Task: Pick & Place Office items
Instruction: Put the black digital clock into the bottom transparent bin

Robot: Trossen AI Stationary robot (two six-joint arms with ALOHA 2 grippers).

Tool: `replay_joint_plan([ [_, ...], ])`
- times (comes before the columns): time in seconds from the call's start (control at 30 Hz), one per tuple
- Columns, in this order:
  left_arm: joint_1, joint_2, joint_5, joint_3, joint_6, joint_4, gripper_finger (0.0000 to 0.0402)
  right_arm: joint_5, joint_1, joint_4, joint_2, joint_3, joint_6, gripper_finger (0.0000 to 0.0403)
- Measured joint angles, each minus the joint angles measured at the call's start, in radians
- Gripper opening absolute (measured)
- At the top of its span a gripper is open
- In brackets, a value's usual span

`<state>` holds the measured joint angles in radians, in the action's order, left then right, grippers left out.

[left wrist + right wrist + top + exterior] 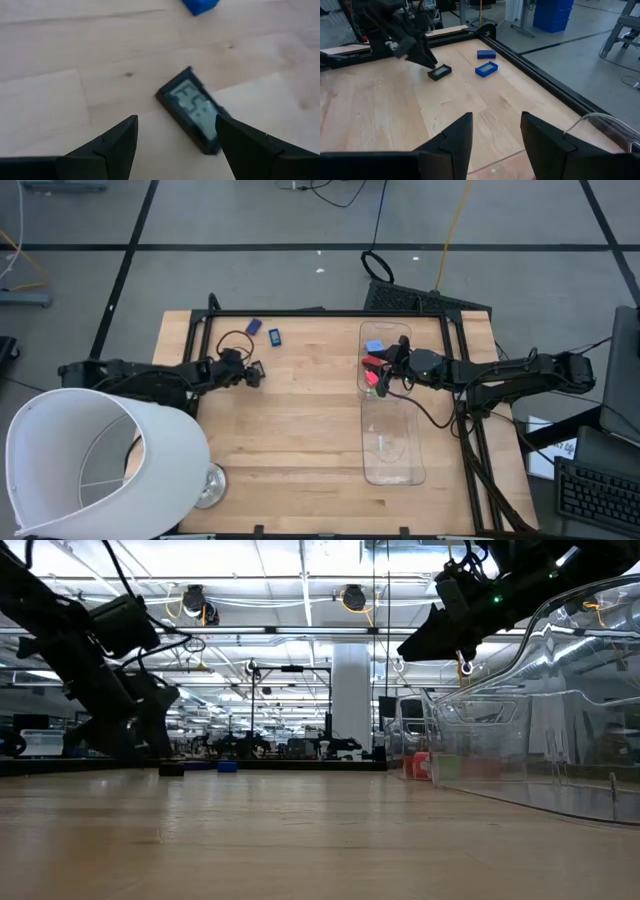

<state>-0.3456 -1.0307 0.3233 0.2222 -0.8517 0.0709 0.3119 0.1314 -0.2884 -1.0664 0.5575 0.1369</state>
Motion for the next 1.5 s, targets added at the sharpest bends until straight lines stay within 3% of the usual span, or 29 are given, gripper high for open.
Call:
replay_joint_plan([
  [0.4,-0.015,-0.214,-0.026,0.000,0.067,-0.358,0.0269,0.000,0.000,0.001,0.000,0.000,0.007,0.0155],
  [0.63,-0.011,-0.313,-0.144,0.000,0.300,-0.571,0.0269,0.000,0.000,0.001,0.000,0.000,0.004,0.0155],
  [0.73,-0.011,-0.314,-0.152,0.000,0.433,-0.561,0.0269,0.000,0.000,0.001,0.000,0.000,0.004,0.0155],
  [0.93,-0.011,-0.277,-0.152,0.000,0.554,-0.488,0.0269,0.000,0.000,0.019,0.000,0.000,0.004,0.0155],
  [1.17,-0.011,-0.276,-0.201,0.000,0.589,-0.390,0.0269,0.000,0.000,0.030,0.000,0.000,0.005,0.0155],
  [1.5,0.000,-0.274,-0.191,0.004,0.616,-0.282,0.0269,-0.001,0.000,0.029,0.000,0.000,0.007,0.0155],
])
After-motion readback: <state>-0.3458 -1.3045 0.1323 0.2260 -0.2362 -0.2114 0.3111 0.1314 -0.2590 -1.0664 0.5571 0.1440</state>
